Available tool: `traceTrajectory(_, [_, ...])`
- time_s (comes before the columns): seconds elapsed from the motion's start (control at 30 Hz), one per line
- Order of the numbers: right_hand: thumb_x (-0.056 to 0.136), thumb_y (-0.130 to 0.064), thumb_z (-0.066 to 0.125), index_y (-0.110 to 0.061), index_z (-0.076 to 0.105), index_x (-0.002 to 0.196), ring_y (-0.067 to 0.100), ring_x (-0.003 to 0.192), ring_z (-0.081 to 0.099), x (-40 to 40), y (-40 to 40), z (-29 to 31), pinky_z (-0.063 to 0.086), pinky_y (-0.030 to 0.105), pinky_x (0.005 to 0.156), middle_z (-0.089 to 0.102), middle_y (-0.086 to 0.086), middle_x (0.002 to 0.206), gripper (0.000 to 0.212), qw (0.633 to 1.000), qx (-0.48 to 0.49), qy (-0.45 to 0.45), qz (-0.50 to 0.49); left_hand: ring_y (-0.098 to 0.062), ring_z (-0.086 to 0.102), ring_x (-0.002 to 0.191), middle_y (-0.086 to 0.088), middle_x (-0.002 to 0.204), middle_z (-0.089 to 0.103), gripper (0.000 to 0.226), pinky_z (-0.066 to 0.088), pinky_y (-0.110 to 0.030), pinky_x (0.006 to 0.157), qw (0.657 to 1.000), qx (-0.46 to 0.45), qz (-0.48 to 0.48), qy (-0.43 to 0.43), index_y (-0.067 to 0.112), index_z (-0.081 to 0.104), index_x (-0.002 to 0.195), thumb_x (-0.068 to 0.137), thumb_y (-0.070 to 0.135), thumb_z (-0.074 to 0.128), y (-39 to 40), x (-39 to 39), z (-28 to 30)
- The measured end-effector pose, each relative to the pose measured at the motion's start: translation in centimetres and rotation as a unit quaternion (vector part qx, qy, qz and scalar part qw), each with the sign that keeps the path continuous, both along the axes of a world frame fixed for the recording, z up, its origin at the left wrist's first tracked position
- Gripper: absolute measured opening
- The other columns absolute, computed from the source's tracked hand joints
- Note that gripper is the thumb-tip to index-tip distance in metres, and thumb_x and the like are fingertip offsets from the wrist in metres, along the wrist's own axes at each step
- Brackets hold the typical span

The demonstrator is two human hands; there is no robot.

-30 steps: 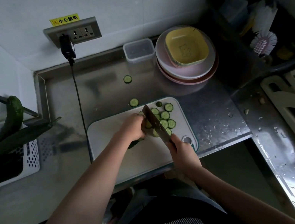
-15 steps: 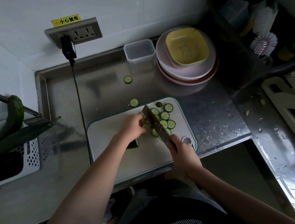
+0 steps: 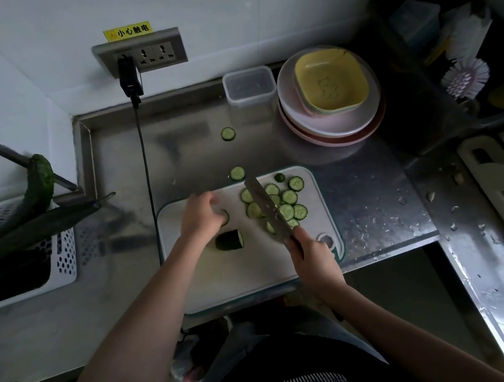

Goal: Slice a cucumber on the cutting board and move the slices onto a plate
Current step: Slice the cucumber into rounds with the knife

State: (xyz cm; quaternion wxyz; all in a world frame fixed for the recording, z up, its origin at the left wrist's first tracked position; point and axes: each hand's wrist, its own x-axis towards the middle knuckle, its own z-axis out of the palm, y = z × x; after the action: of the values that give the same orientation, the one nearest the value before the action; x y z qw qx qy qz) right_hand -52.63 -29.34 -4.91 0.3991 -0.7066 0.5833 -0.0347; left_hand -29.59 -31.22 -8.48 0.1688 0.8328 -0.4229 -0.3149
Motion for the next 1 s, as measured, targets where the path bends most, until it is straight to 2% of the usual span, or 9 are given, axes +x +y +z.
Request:
traceTrajectory(0.1, [0.100,-0.025,0.041,-0.008,0.047,0.099,0.035,0.063,0.057,0.2,0.2,0.0,0.046,0.040,0.053,0.060,0.015,0.071,0.018,1.000,-0.004,0.002,0.004,-0.020,0.057,0.088,-0.005,0.101,0.060,0.030,0.042,-0.026,0.067,0.998,0.041,0.034,0.028,0.009,0.060,0.101,0.074,0.006,0.071,-0.1,-0.7,-0.1])
traceTrajectory(0.2, [0.100,-0.026,0.041,-0.009,0.046,0.097,0.034,0.063,0.057,0.1,0.3,-0.3,0.048,0.043,0.055,0.060,0.015,0.070,0.017,1.000,-0.005,0.005,0.007,-0.022,0.061,0.087,-0.006,0.093,0.065,0.020,0.048,-0.026,0.070,0.995,0.037,0.046,0.087,0.009,0.064,0.093,0.073,0.006,0.066,-1.1,-1.9,0.1])
traceTrajectory(0.27, [0.099,-0.027,0.041,-0.012,0.045,0.096,0.034,0.062,0.057,0.3,0.5,-0.5,0.051,0.046,0.056,0.061,0.014,0.070,0.016,1.000,-0.008,0.010,0.012,-0.023,0.063,0.087,-0.009,0.094,0.067,0.016,0.053,-0.031,0.075,0.987,0.016,0.060,0.150,0.010,0.065,0.092,0.077,0.004,0.061,-1.5,-2.5,0.3])
traceTrajectory(0.33, [0.099,-0.027,0.041,-0.013,0.045,0.095,0.033,0.062,0.058,0.5,0.6,-0.4,0.052,0.047,0.056,0.061,0.013,0.070,0.015,1.000,-0.011,0.011,0.015,-0.023,0.063,0.087,-0.009,0.095,0.066,0.016,0.052,-0.030,0.073,0.976,-0.038,0.106,0.185,0.012,0.063,0.092,0.082,0.000,0.055,-1.3,-2.6,0.4])
traceTrajectory(0.43, [0.099,-0.023,0.040,-0.011,0.045,0.098,0.035,0.063,0.058,1.4,0.9,0.0,0.049,0.043,0.055,0.061,0.016,0.072,0.013,1.000,-0.013,0.008,0.014,-0.014,0.060,0.083,-0.001,0.088,0.063,0.014,0.046,-0.022,0.070,0.983,-0.105,0.089,0.124,0.015,0.061,0.091,0.086,0.004,0.053,0.7,-1.7,0.8])
traceTrajectory(0.53, [0.099,-0.020,0.039,-0.010,0.046,0.103,0.038,0.067,0.058,2.6,1.3,0.3,0.046,0.042,0.055,0.061,0.020,0.076,0.013,1.000,-0.009,-0.001,0.023,-0.011,0.057,0.082,0.002,0.089,0.059,0.013,0.048,-0.025,0.072,0.994,-0.093,-0.039,0.050,0.016,0.058,0.096,0.083,0.013,0.059,4.0,-0.6,0.7])
traceTrajectory(0.67, [0.099,-0.018,0.038,-0.009,0.045,0.102,0.037,0.072,0.057,4.0,1.8,0.7,0.042,0.039,0.057,0.056,0.015,0.075,0.012,0.999,0.000,-0.021,0.039,-0.020,0.055,0.093,-0.003,0.100,0.057,0.031,0.047,-0.031,0.076,0.979,-0.108,-0.171,-0.016,0.014,0.056,0.100,0.072,0.018,0.069,6.9,-0.8,-0.6])
traceTrajectory(0.87, [0.099,-0.017,0.037,-0.010,0.043,0.096,0.028,0.065,0.051,5.6,2.3,1.3,0.042,0.037,0.056,0.052,0.007,0.071,0.009,0.998,-0.020,-0.040,0.040,-0.024,0.059,0.089,-0.009,0.096,0.061,0.027,0.046,-0.029,0.073,0.979,-0.173,-0.089,-0.060,0.006,0.062,0.096,0.073,0.010,0.075,7.3,-1.8,-0.7])
traceTrajectory(1.0, [0.100,-0.020,0.035,-0.011,0.041,0.096,0.036,0.067,0.055,6.5,2.7,1.0,0.045,0.043,0.056,0.056,0.014,0.072,0.012,0.997,-0.033,-0.029,0.068,-0.028,0.059,0.085,-0.009,0.091,0.059,0.031,0.050,-0.036,0.070,0.981,-0.169,-0.060,-0.071,0.006,0.063,0.094,0.068,0.011,0.079,8.3,-1.1,-1.0])
